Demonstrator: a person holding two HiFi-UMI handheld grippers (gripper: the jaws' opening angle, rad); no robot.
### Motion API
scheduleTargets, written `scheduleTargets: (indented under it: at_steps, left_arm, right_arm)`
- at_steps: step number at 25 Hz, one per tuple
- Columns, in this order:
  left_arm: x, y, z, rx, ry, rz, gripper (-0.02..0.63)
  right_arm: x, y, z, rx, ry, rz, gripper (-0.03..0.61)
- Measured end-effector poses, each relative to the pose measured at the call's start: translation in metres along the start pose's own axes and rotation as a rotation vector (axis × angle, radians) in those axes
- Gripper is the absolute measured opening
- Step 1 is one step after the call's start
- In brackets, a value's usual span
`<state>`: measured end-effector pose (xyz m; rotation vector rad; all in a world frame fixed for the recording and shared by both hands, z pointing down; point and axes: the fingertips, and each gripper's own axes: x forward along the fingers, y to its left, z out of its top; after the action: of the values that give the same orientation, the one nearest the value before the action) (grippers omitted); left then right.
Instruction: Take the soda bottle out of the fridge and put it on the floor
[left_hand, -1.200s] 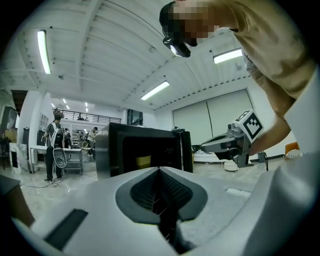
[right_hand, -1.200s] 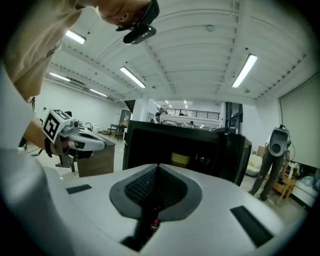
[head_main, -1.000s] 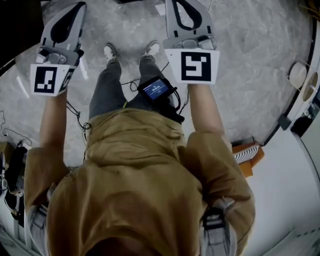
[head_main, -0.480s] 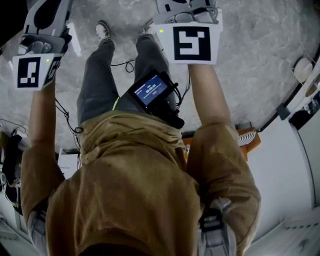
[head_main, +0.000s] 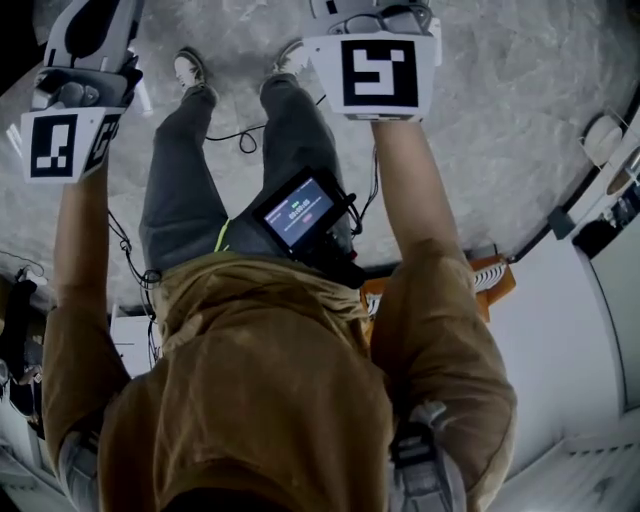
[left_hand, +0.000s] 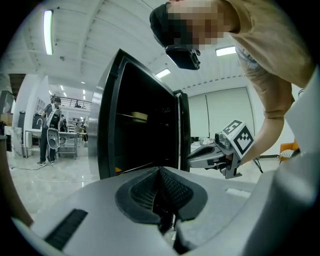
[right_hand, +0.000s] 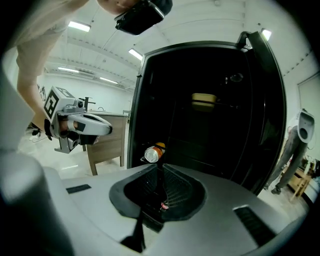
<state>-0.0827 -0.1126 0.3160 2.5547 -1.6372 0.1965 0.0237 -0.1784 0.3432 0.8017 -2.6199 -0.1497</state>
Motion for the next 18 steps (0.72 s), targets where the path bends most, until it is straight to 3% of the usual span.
scheduleTargets:
  at_steps: [5, 10, 14, 18]
  left_arm:
    - [0.01, -0.007, 0.007, 0.001, -0.006, 0.011, -0.005]
    - [0.016, -0.008, -0.017, 0.01, -0.061, 0.003, -0.005]
    - [0.019, 0.003, -0.012, 0.004, -0.041, 0.01, -0.005]
    - [0.024, 0.011, -0.009, 0.017, -0.061, 0.003, -0.005]
  right_arm:
    - [-0.004, -0.016, -0.003, 0.031, 0.021, -0.029, 0.003]
    - [0.013, -0.009, -0.028, 0.007, 0.013, -0.038, 0.005]
    - [0.016, -0.011, -0.023, 0.027, 0.056, -0.033, 0.006]
    - [0.025, -0.012, -0.017, 0.026, 0.052, -0.054, 0.071]
